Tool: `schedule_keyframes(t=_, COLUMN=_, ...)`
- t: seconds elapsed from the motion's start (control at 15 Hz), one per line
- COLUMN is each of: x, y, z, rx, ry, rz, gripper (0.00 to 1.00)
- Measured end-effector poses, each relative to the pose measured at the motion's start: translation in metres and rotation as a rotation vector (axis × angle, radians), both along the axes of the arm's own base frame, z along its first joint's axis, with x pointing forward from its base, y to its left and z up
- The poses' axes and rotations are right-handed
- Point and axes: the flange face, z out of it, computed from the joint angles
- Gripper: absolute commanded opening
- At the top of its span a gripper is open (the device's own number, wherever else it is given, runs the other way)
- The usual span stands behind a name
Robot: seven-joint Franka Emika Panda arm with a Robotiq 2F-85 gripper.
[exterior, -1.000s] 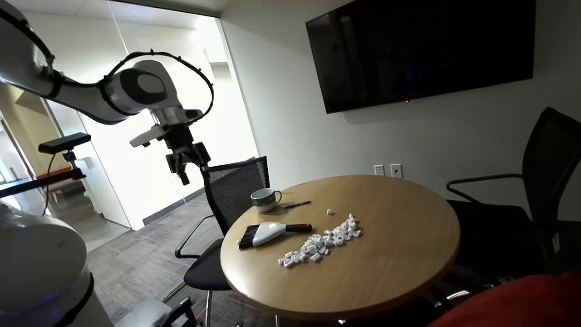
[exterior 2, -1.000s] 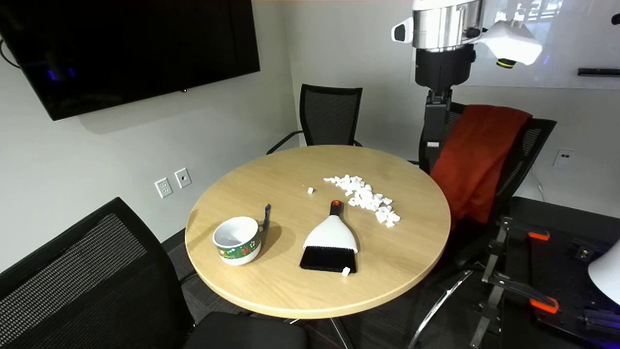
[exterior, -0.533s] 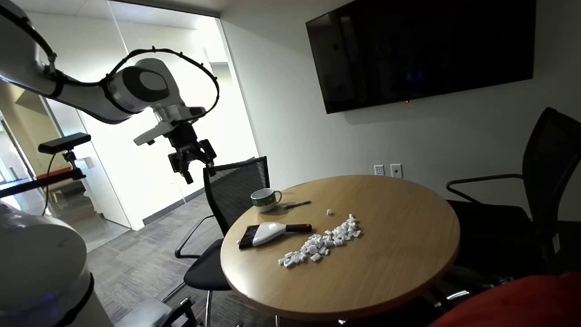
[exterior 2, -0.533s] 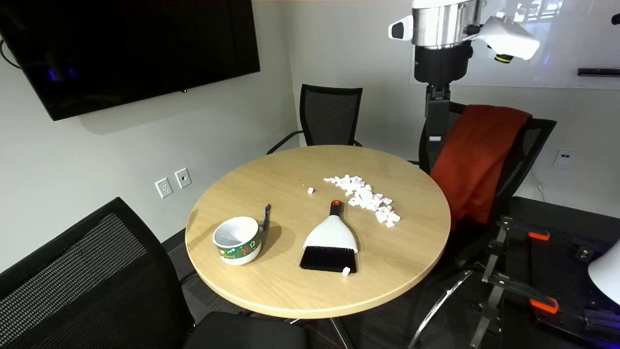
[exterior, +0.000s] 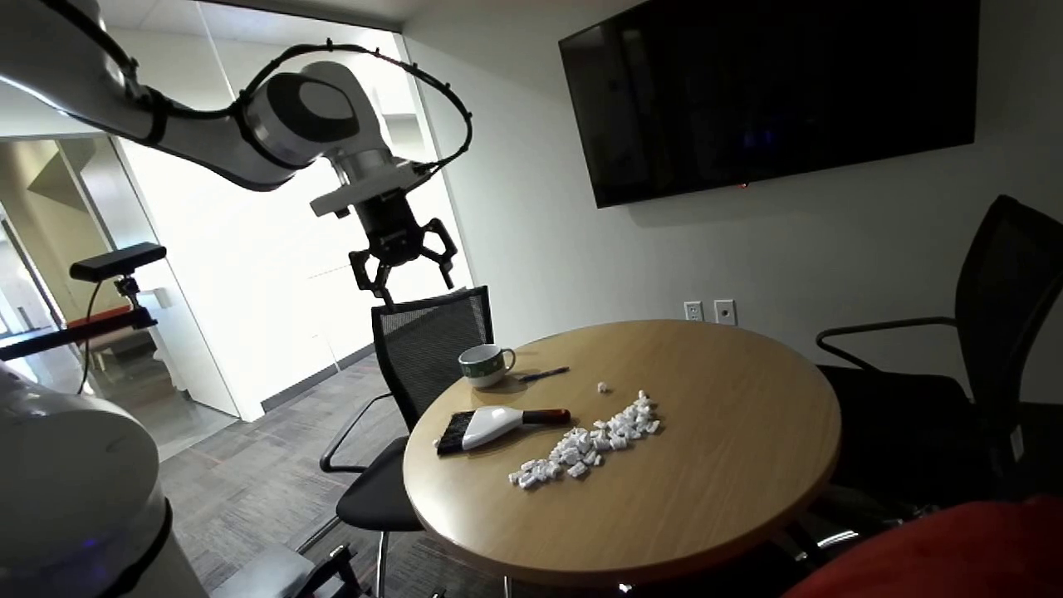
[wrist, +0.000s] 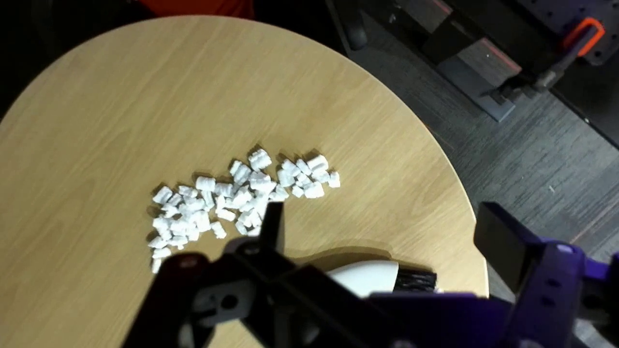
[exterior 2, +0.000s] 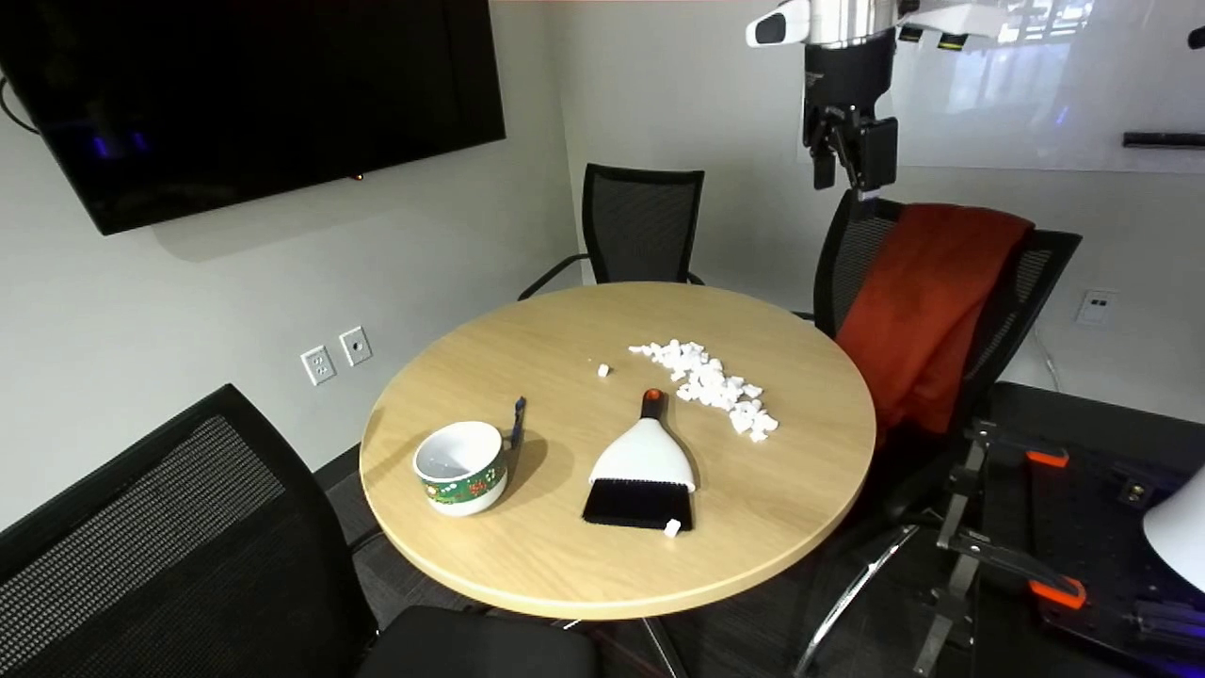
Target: Use the brush and sweep the white objects on the table
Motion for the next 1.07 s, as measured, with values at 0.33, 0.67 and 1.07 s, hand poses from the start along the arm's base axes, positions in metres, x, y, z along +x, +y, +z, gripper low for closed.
schedule_keyframes(t=0.33, x=0.008, y=-0.01, z=0.006, rx=-0.028, ry=0.023, rz=0.039, gripper=1.0)
schedule_keyframes(t=0.67, x=0.011, y=-0.022, z=0.008, rx=-0.104, ry=0.04, rz=0.193, gripper=1.0)
schedule_keyframes(t=1.07, x=0.029, y=-0.089, z=0.013, rx=-0.117, ry=-0.003, rz=0.54, gripper=1.0)
